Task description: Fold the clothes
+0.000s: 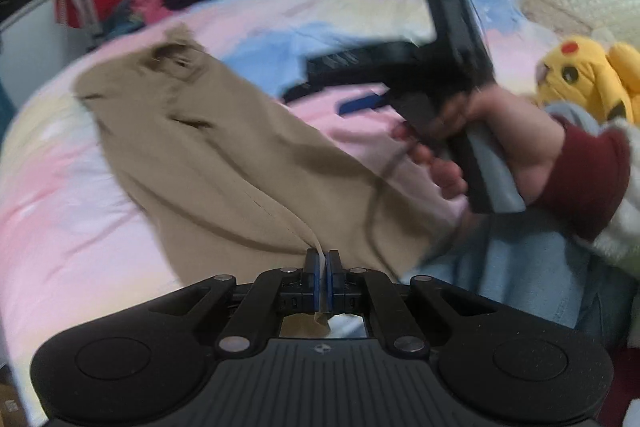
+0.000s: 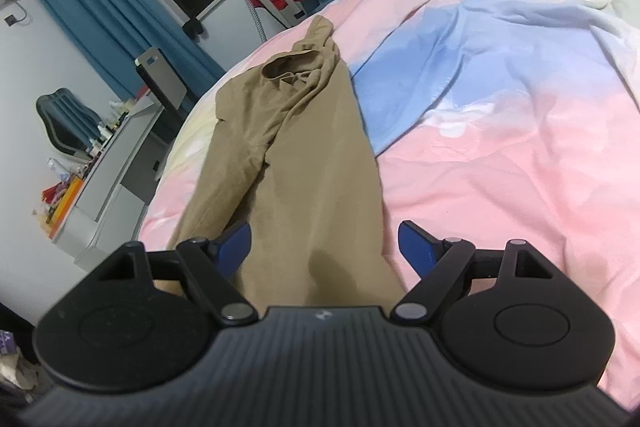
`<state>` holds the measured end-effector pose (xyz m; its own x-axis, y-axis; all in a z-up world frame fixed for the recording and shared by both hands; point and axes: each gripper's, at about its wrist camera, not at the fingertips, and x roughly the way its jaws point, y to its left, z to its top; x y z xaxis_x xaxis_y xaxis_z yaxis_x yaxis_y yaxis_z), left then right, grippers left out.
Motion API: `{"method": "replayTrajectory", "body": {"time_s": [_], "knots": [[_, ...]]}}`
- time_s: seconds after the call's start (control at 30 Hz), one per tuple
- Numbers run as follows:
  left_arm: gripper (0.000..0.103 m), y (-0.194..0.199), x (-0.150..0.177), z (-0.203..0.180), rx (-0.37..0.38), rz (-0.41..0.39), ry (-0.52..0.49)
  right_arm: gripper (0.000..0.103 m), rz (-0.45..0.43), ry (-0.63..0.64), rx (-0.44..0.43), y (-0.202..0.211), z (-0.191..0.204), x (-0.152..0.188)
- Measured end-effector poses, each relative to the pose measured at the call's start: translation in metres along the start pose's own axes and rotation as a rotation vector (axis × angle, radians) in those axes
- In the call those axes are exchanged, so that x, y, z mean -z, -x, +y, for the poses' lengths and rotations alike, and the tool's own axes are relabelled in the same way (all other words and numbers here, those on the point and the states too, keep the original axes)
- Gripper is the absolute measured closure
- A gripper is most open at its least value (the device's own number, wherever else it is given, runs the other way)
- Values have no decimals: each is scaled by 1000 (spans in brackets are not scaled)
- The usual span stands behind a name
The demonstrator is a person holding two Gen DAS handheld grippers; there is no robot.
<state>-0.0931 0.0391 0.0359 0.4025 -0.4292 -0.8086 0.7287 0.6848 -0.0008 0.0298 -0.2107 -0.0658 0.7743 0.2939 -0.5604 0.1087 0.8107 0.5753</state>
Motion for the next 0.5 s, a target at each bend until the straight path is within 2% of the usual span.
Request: {"method": "replayTrajectory", "body": {"time_s": [0.1,0.2,0.23,0.33,0.4,0.47,0.5], "knots": [[100,-37,11,1,23,70,21,21,1,-10,9,-1,-4,-1],[99,-67,23,15,31,171,80,21,13,-6,20,-4,-7,-1],[98,-72,26,19,28,181,100,21,19,-3,24,-6,-7,-1],[77,-69,30,32,68,155,161,21,39,-1,28,-10,-8,1],[48,-60,31,41,74,96,206,21,54,-5,15,-11,-9,2],[38,-48,35,53,74,34,275,21,64,-8,-1,-12,-9,2],[37,-43,36,60,71,5,312,21,65,-7,0,-12,-9,2]]}}
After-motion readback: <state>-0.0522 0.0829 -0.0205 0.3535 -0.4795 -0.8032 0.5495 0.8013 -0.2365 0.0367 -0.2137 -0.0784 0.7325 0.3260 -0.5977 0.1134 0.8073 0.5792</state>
